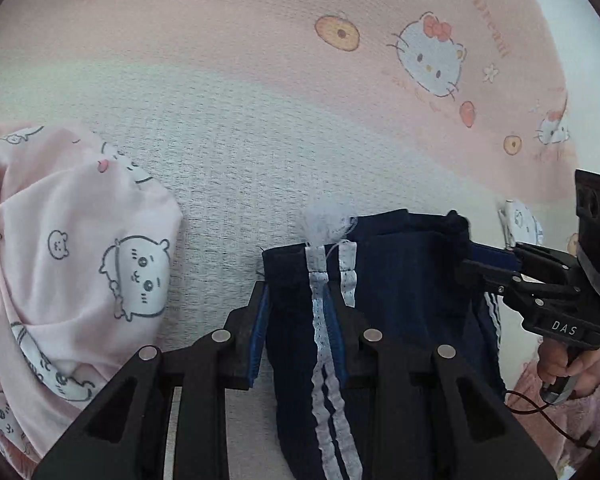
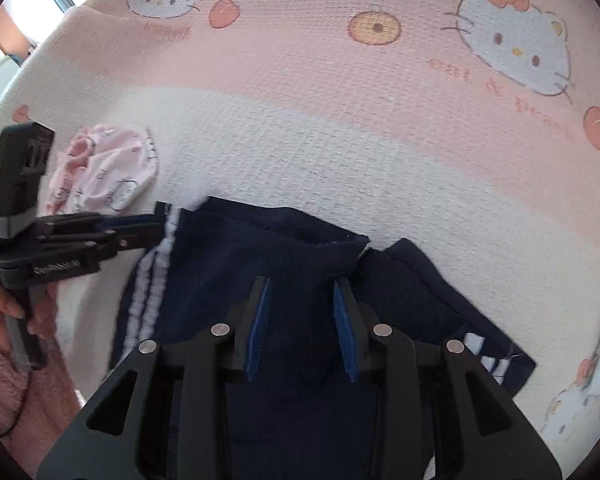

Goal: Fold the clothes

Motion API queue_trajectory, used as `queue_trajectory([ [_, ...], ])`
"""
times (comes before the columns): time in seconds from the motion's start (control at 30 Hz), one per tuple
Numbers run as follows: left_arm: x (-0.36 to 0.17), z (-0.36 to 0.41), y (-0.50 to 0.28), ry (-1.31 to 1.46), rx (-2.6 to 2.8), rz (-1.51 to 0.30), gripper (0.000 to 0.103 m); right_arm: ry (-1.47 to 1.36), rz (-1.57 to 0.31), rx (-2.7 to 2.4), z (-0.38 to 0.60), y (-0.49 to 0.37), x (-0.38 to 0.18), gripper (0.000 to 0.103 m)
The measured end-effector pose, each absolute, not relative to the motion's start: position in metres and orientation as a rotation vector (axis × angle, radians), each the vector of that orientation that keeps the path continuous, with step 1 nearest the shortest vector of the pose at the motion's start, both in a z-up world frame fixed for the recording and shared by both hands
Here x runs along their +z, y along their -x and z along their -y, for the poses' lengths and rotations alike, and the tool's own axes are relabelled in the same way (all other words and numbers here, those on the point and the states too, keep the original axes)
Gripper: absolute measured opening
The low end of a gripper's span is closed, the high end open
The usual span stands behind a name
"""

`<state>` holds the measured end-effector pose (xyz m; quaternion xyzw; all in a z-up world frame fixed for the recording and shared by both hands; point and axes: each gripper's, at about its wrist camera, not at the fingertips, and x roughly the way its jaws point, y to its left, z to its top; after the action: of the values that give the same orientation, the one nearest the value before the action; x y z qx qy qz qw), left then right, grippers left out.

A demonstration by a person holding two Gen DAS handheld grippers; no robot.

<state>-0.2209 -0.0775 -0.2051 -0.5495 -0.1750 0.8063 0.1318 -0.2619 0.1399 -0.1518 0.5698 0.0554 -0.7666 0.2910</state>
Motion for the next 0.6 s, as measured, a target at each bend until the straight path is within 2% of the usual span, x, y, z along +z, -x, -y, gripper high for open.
queue_trajectory([
  [0.1,-0.200,0.077,0.219,1.563,2.342,0.511,0.029,-1.508,-0.031,-1.978,-0.138,0.263,-0.149,0.032],
  [0.23,-0.208,0.083,0.222,1.617,2.386,0.510,0.029,-1.585,-0.034,-2.054,-0.146,0.276,-0.160,0.032],
  [0.5,-0.212,0.109,0.221,1.621,2.409,0.679,0.029,-1.639,0.006,-2.180,-0.175,0.285,-0.171,0.032],
  [0.6,-0.213,0.106,0.221,1.617,2.401,0.673,0.029,-1.672,0.046,-2.218,-0.193,0.285,-0.173,0.032],
])
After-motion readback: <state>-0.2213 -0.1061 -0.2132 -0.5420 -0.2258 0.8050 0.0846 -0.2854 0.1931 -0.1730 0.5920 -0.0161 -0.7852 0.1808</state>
